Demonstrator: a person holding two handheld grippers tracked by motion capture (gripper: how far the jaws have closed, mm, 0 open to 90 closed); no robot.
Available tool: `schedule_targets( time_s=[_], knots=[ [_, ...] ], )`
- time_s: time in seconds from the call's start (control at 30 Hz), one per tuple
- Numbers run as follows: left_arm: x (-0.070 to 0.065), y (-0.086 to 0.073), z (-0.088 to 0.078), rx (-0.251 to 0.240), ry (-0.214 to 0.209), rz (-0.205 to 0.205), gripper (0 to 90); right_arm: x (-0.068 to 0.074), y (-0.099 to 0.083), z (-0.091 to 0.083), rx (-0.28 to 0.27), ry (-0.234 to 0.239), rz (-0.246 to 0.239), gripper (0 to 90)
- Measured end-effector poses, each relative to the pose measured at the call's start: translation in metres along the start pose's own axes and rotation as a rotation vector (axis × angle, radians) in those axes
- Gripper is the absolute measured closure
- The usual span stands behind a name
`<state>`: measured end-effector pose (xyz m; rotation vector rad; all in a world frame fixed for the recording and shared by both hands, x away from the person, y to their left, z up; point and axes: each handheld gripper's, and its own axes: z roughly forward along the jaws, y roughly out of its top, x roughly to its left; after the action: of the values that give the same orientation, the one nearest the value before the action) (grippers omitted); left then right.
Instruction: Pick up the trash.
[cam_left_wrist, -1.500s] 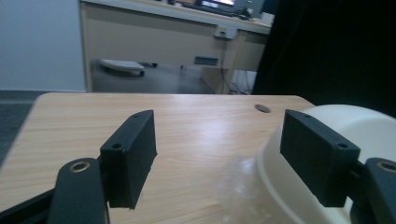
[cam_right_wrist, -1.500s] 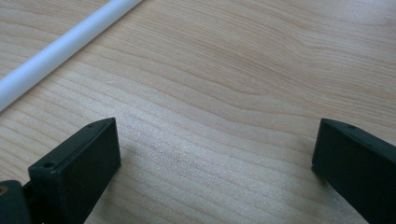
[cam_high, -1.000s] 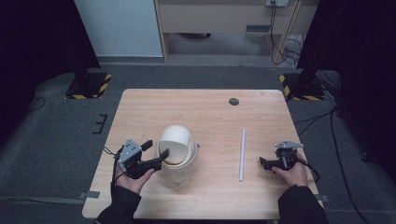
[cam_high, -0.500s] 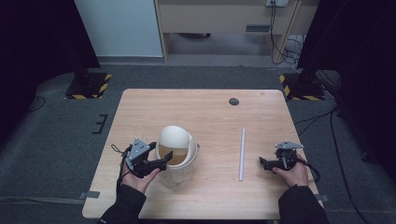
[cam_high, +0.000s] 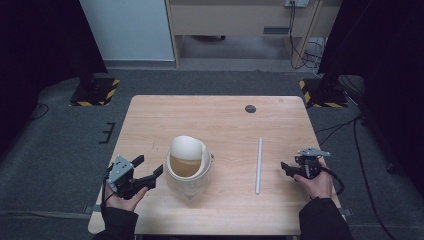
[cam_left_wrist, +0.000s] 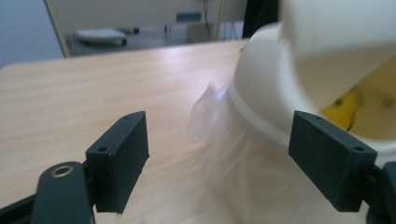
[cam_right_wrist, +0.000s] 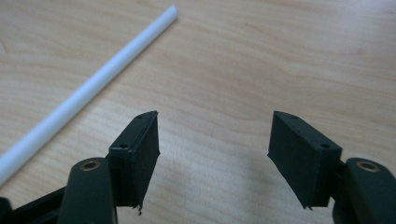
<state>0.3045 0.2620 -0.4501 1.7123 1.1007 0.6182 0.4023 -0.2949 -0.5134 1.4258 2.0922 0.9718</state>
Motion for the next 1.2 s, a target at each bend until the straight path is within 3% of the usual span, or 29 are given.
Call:
schedule_targets(
  time_s=[0.03, 0.1, 0.23, 0.33, 0.63, 0.83, 0.97, 1.2],
  knots=[
    [0.000, 0.000, 0.000, 0.000, 0.000, 0.000, 19.4, 0.000, 0.000, 0.000, 0.000, 0.000, 0.000, 35.0],
    [0.011, -0.011, 0.001, 0.052, 0.030, -0.018, 19.4, 0.005, 0.010, -0.001, -0.018, -0.005, 0.009, 38.3],
    [0.023, -0.018, 0.005, 0.082, 0.063, -0.041, 19.4, 0.015, 0.022, 0.002, -0.022, 0.010, -0.002, 40.6],
    [0.033, -0.025, 0.011, 0.122, 0.088, -0.052, 19.7, 0.036, 0.036, 0.014, -0.012, 0.029, -0.054, 43.3],
    [0.035, -0.027, 0.015, 0.132, 0.085, -0.071, 19.8, 0.069, 0.044, 0.045, 0.049, 0.056, -0.091, 47.7],
    [0.034, -0.027, 0.016, 0.132, 0.080, -0.068, 19.8, 0.074, 0.038, 0.055, 0.098, 0.056, -0.100, 51.3],
    [0.034, -0.027, 0.016, 0.133, 0.075, -0.069, 19.8, 0.074, 0.035, 0.055, 0.132, 0.045, -0.101, 61.3],
    [0.034, -0.026, 0.016, 0.132, 0.071, -0.070, 19.9, 0.069, 0.033, 0.052, 0.138, 0.048, -0.066, 74.7]
  ],
)
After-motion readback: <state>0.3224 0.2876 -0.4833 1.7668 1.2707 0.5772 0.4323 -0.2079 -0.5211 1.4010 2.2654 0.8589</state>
